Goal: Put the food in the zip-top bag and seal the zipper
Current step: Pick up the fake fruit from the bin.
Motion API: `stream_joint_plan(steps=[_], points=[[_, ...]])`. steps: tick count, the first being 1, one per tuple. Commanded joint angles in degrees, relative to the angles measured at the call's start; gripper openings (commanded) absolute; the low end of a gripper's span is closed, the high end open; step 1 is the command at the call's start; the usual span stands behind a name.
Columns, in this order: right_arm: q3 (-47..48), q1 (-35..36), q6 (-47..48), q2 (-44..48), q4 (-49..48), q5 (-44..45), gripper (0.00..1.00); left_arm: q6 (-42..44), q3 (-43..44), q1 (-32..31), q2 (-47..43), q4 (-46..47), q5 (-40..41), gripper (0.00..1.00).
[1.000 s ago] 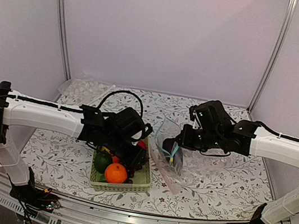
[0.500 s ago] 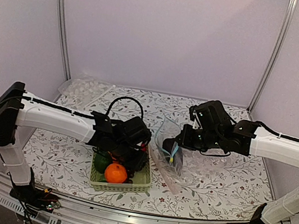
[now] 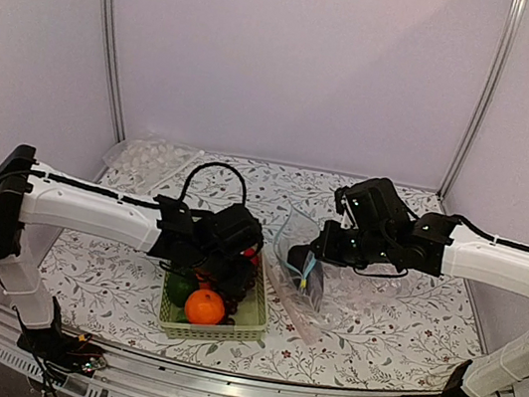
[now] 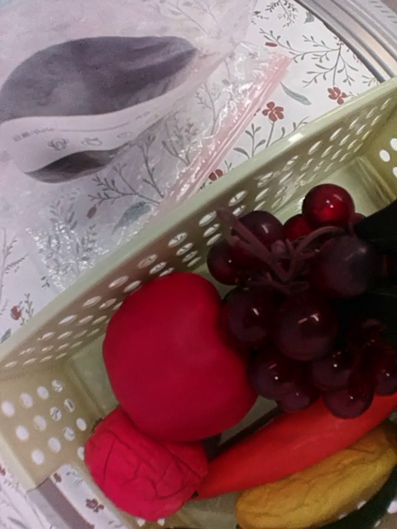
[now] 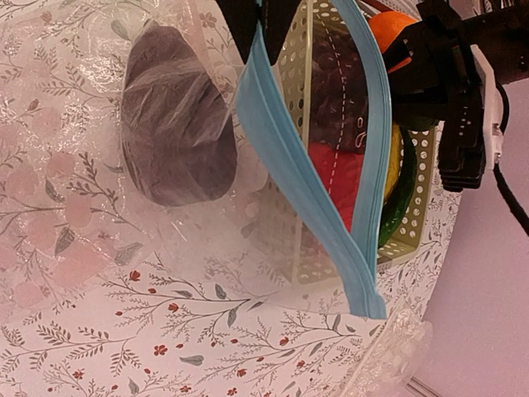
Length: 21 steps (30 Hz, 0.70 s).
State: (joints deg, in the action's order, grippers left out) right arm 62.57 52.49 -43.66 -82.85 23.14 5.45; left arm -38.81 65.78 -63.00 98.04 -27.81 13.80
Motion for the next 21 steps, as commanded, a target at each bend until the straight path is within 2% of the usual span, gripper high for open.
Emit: stream_joint_plan(steps=[1,5,13,21], points=[[1.02,0.24,0.6,0.14,-0.76,0.27,0.0,0.51,-2.15,-0.5,-7.85,1.74,5.98,0.09],[0.97,0.17,0.64,0.23,-1.14,0.0,0.0,2.71,-4.35,0.39,-15.03,4.52,5.01,0.08],[0.76,0.19,0.68,0.41,-1.73,-0.43,0.0,7.21,-7.76,3.46,-27.21,10.55,-3.22,0.06],[0.91,0.22,0.86,0.5,-1.87,-0.95,0.0,10.2,-8.15,5.22,-32.99,14.27,-10.04,0.06]])
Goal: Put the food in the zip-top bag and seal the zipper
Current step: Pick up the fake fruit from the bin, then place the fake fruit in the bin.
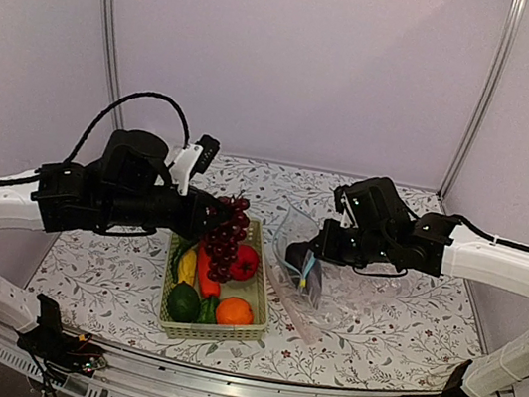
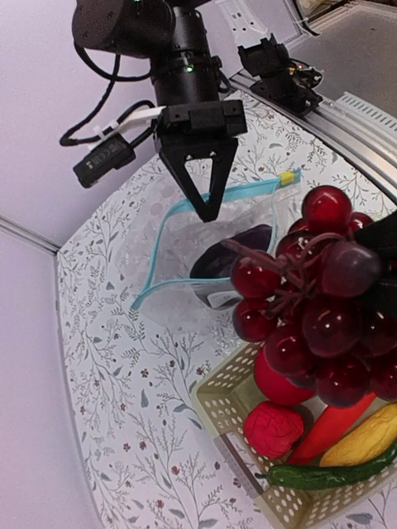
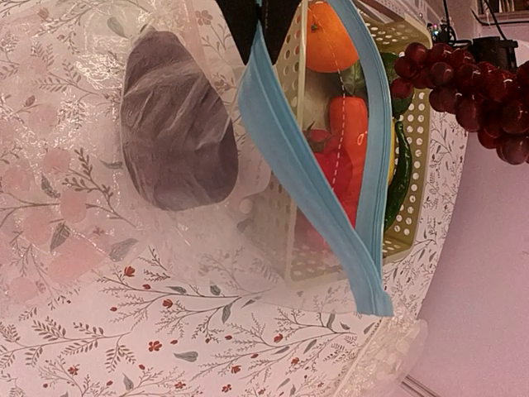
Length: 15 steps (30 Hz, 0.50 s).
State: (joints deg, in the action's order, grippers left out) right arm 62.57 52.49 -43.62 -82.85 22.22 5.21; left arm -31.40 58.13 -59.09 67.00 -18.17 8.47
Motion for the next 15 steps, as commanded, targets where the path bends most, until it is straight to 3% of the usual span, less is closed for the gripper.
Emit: stream_joint_plan(steps=[1,15], points=[[0.96,0.23,0.77,0.54,-0.95,-0.77,0.0,2.86,-0.25,1.57,-2.38,4.86,-5.14,0.06],[0.78,0.19,0.58,0.42,-1.06,-1.1,0.0,-2.65,-2.82,9.23,-2.14,-1.01,-5.79,0.06]])
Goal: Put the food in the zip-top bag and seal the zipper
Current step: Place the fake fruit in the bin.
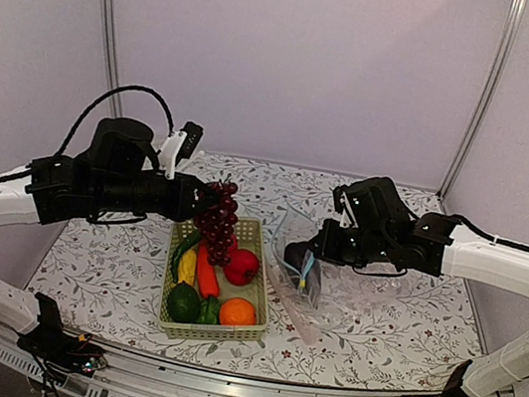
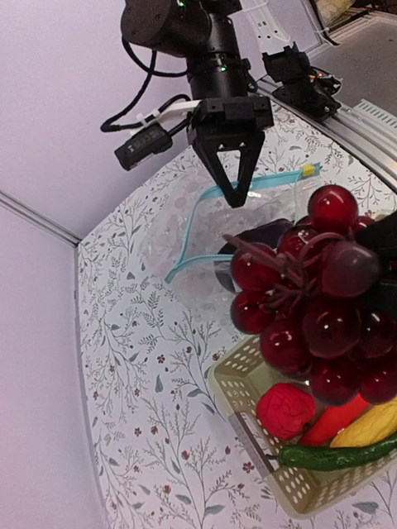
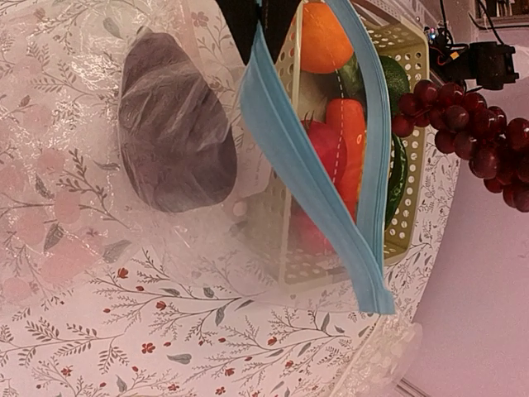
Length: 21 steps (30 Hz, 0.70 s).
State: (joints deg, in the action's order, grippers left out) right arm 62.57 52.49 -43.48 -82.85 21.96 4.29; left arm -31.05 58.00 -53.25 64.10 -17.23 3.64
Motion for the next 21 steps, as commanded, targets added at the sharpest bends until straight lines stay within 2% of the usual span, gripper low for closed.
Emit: stream_joint_plan(steps=[1,8,13,16,21], points=[[0.8,0.24,0.42,0.41,-0.85,-0.17,0.0,-3.46,-3.69,4.08,1.15,-1.16,-1.73,0.06],[0.82,0.18,0.49,0.23,-0.81,-0.25,0.0,-4.79,-8.16,10.08,5.11,1.66,-3.19,0.05],[0.82,0.23,0.52,0.15,-0.75,-0.17,0.0,-2.47,-6.06,11.81,10.67,2.79,-5.41,0.05],[0.77,0.24,0.51,0.06,-0.77,-0.08,0.0,-1.25,-4.07,12.38,13.94,1.38,-6.5,0.17],[0.76,0.22,0.42,0.19,-0.58,0.18,0.0,0.53,-3.18,12.39,13.02,0.78,-10.45,0.54]])
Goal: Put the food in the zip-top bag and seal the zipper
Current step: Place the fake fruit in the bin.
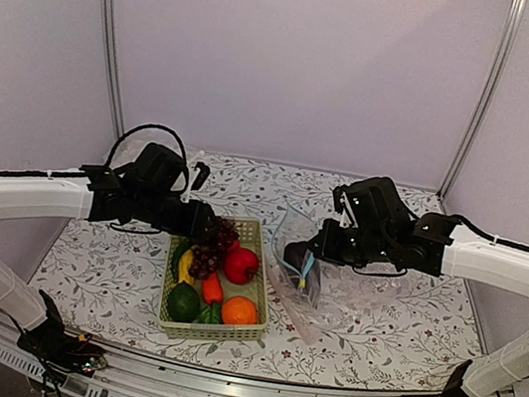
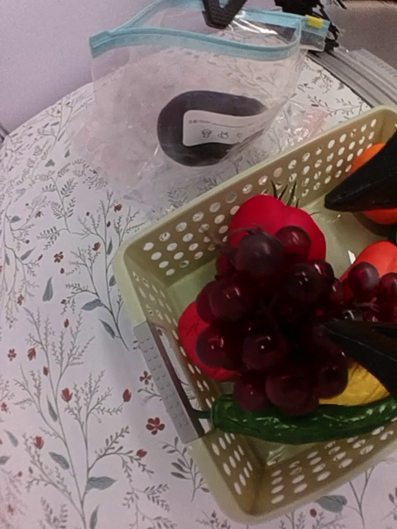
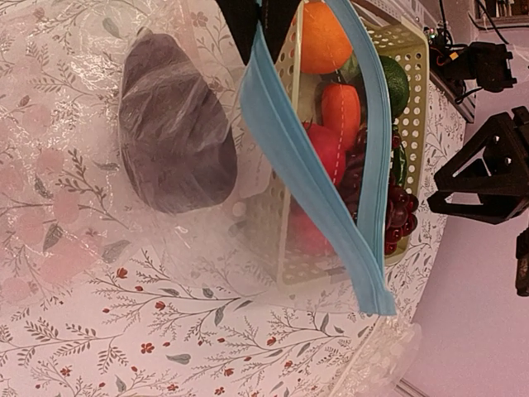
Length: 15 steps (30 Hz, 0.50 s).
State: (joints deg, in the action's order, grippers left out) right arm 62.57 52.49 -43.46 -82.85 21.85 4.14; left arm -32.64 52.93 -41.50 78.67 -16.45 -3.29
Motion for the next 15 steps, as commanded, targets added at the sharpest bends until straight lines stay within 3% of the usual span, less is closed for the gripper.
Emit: stream_joint_plan(steps=[1,4,7,9,15], points=[[0.81,0.24,0.46,0.22,-0.49,0.3,0.0,2.35,2.1,0.63,-2.83,-1.18,-3.01,0.6],[0.91,0.24,0.59,0.18,-0.48,0.25,0.0,3.31,2.76,0.71,-7.39,-5.36,0.17,0.77],[1.12,0.22,0.7,-0.02,-0.56,0.25,0.0,4.13,2.65,1.4,-10.7,-9.41,4.5,0.81],[1.26,0.21,0.75,-0.26,-0.76,0.12,0.0,4.63,2.66,2.82,-10.26,-12.37,5.13,0.77],[1.43,0.23,0.84,-0.56,-0.88,-0.38,0.0,4.33,2.58,4.54,-3.66,-15.15,3.74,0.49]])
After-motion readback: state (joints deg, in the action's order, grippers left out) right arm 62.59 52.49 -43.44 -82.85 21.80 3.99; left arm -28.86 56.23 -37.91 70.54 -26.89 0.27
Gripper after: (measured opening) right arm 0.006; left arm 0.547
